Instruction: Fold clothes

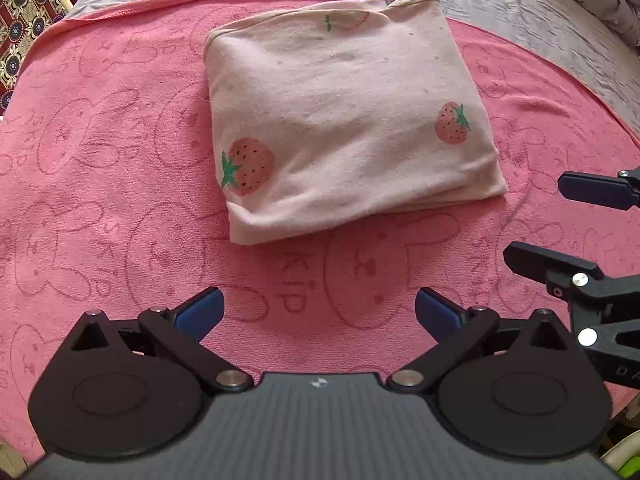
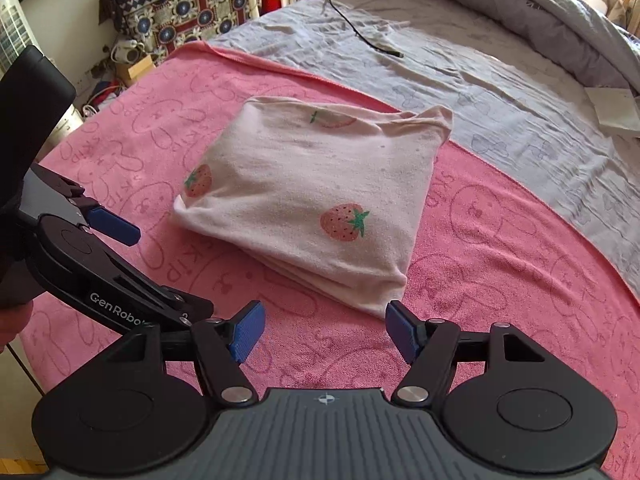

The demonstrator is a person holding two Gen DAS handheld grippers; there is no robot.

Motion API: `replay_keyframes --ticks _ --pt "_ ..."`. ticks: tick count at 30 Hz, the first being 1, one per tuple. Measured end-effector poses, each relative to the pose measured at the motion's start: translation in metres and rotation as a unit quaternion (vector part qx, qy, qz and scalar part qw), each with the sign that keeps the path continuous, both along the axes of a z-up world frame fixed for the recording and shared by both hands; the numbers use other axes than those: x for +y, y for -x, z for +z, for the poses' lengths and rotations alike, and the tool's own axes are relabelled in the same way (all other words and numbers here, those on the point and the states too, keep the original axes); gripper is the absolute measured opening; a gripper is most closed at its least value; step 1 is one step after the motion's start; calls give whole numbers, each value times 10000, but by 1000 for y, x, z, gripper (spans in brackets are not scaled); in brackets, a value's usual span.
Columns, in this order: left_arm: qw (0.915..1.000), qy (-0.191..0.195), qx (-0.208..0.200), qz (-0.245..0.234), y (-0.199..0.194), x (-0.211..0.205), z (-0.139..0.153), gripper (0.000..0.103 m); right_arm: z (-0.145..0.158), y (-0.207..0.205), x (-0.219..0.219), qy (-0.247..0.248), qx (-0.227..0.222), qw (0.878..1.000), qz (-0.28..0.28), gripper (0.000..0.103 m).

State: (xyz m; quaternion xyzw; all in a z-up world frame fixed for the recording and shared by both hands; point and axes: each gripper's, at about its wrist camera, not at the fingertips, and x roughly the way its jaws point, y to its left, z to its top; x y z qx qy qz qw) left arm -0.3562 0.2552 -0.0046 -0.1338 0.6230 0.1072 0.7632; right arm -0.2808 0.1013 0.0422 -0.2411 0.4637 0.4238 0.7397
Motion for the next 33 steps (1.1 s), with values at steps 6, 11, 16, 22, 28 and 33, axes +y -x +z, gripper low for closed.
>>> replay_keyframes --ticks 6,11,16,22,28,33 --pt "9996 -266 -77 -87 -5 -2 2 102 0 -2 -1 38 -65 10000 -20 68" --pt "9996 -264 -123 -69 -10 -2 2 102 2 -8 -1 6 -116 9998 -134 68" --pt "9990 -410 -176 -84 -12 -6 3 102 4 -10 1 -3 -161 9998 -143 68" --pt "9984 -487 -251 -104 -14 -7 6 102 3 -9 0 20 -163 9998 -129 68" --pt "9990 -362 -252 -75 -17 -5 7 102 4 -8 0 29 -161 9998 -123 68" --pt "9988 -440 -220 -61 -19 -6 6 102 5 -9 0 31 -177 9998 -125 69"
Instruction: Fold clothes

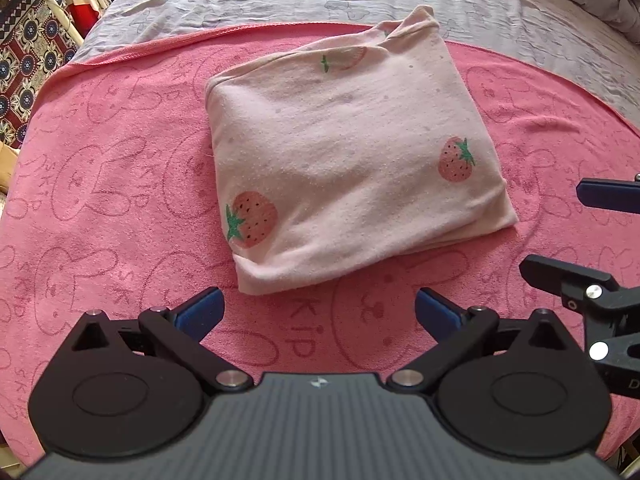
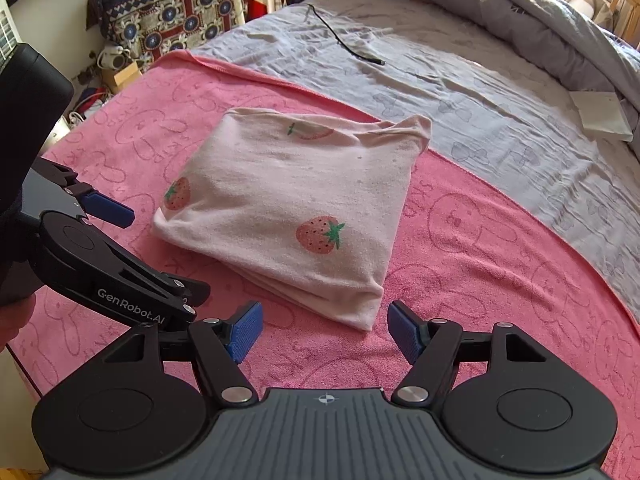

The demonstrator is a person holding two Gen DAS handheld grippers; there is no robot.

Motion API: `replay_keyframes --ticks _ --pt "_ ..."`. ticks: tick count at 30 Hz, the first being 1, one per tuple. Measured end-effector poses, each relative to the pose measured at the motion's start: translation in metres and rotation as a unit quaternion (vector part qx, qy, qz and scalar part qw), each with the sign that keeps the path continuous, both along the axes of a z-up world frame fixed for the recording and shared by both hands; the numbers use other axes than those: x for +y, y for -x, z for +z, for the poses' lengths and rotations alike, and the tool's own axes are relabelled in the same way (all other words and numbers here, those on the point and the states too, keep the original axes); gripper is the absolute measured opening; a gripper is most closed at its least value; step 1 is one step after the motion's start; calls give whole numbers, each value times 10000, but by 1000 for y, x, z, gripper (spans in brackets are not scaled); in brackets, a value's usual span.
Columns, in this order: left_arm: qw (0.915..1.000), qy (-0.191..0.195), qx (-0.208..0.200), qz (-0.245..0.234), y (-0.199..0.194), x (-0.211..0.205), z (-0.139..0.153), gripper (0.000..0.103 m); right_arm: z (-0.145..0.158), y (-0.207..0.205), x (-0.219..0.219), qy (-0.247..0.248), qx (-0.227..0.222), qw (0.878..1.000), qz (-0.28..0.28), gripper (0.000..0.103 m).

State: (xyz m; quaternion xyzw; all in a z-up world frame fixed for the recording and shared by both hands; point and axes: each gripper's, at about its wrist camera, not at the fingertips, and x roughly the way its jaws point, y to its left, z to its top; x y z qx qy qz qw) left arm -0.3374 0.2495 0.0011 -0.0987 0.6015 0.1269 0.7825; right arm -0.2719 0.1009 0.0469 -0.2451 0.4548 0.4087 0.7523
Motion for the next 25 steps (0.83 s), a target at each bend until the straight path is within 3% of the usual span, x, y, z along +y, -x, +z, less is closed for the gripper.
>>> replay_keyframes --ticks 25 --pt "10000 34 -78 -4 -4 2 0 102 -3 0 3 82 20 9999 88 70"
